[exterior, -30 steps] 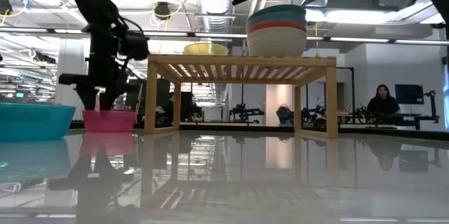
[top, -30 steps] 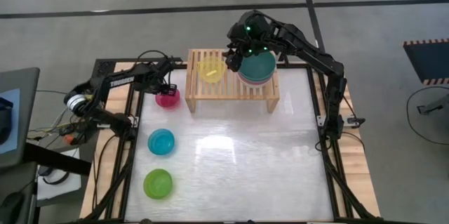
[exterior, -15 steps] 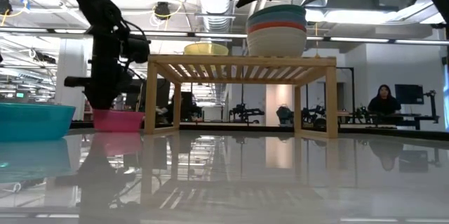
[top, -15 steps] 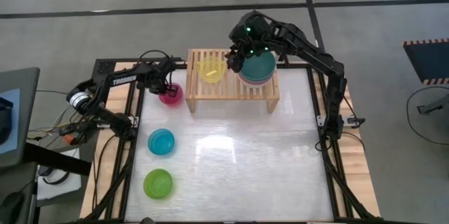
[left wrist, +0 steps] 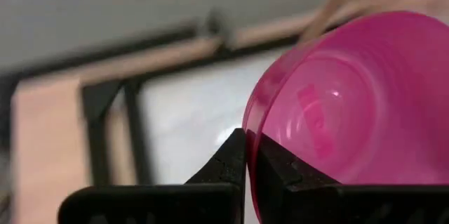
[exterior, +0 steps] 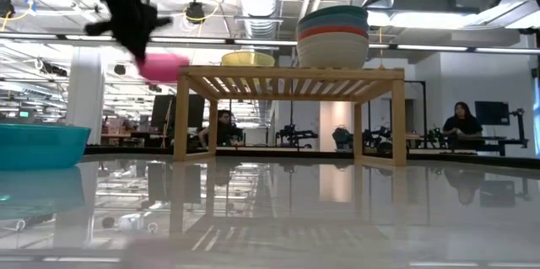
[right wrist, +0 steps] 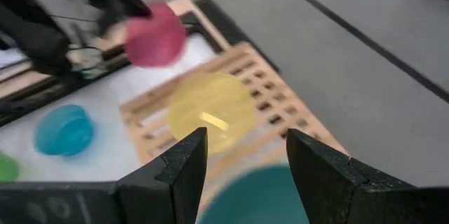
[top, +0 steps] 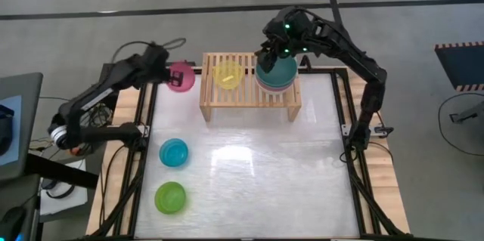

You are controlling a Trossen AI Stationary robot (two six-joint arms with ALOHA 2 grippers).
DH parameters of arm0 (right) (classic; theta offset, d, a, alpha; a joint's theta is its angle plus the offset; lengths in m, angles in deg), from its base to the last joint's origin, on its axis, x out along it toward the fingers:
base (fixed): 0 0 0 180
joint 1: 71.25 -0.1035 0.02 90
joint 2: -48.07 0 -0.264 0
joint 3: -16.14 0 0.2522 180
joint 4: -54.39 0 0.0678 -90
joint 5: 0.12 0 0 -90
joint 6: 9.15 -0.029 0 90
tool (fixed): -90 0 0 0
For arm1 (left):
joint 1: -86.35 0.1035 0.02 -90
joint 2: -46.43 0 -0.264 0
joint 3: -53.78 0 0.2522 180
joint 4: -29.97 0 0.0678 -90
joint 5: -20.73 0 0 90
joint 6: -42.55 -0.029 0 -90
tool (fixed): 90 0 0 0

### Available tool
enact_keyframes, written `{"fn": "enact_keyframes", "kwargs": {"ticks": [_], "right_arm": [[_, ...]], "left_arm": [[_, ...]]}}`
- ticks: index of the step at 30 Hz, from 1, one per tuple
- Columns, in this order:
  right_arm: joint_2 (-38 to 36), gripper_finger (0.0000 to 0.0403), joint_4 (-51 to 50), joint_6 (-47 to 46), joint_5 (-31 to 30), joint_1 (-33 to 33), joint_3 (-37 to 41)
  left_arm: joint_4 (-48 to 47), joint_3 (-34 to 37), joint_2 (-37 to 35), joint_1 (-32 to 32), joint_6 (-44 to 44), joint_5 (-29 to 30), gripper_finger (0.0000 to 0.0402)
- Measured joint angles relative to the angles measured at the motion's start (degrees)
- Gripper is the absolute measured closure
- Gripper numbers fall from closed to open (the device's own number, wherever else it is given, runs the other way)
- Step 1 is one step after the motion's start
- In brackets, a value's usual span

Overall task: Place and stack bowls onto a shelf
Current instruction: Stack the small red bowl on the small yellow bowl on the shelf

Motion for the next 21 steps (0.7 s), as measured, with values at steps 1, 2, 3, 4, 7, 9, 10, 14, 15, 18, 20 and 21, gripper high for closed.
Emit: {"fn": "enact_keyframes", "kwargs": {"ticks": [1, 2, 3, 4, 7, 9, 10, 14, 15, 18, 20, 21], "right_arm": [[-0.6, 0.0182, -1.2, -0.4, -1.5, -0.1, 0.0], [-1.0, 0.0182, -2.2, -0.8, -3.0, -0.3, 0.0], [-1.4, 0.0182, -3.0, -1.3, -4.4, -0.5, 0.0], [-2.0, 0.0182, -3.8, -1.7, -5.6, -0.7, 0.0], [-3.9, 0.0182, -5.3, -2.9, -8.2, -1.0, 0.0], [-5.2, 0.0182, -5.5, -3.6, -9.0, -1.0, 0.0], [-5.6, 0.0182, -5.5, -4.0, -9.5, -1.0, 0.0], [-6.5, 0.0182, -6.2, -5.0, -10.9, -1.0, 0.0], [-6.7, 0.0182, -6.7, -5.5, -10.9, -1.0, 0.0], [-6.8, 0.0182, -8.8, -6.1, -11.9, -1.0, 0.0], [-6.8, 0.0182, -11.1, -7.3, -13.0, -1.0, 0.0], [-6.7, 0.0182, -12.1, -7.7, -13.5, -1.0, 0.0]], "left_arm": [[2.1, -1.1, -1.2, -0.8, -0.6, -0.6, 0.0401], [4.8, -2.1, -2.4, -1.6, -1.2, -1.0, 0.0401], [7.8, -2.9, -3.3, -2.3, -1.8, -1.3, 0.0401], [10.8, -3.5, -3.9, -3.0, -2.6, -1.4, 0.0401], [18.5, -5.1, -3.6, -4.5, -4.8, -2.6, 0.0401], [20.3, -6.9, -1.5, -5.0, -5.8, -5.2, 0.0401], [20.2, -8.2, 0.2, -5.3, -5.8, -6.2, 0.0401], [19.7, -13.3, 7.9, -7.4, -5.9, -7.6, 0.0401], [19.7, -14.7, 9.7, -7.8, -5.9, -7.7, 0.0401], [19.7, -19.4, 14.3, -8.7, -5.9, -8.9, 0.0401], [19.2, -22.7, 17.1, -9.1, -6.7, -10.2, 0.0401], [18.2, -24.3, 18.4, -9.4, -7.3, -10.1, 0.0401]]}}
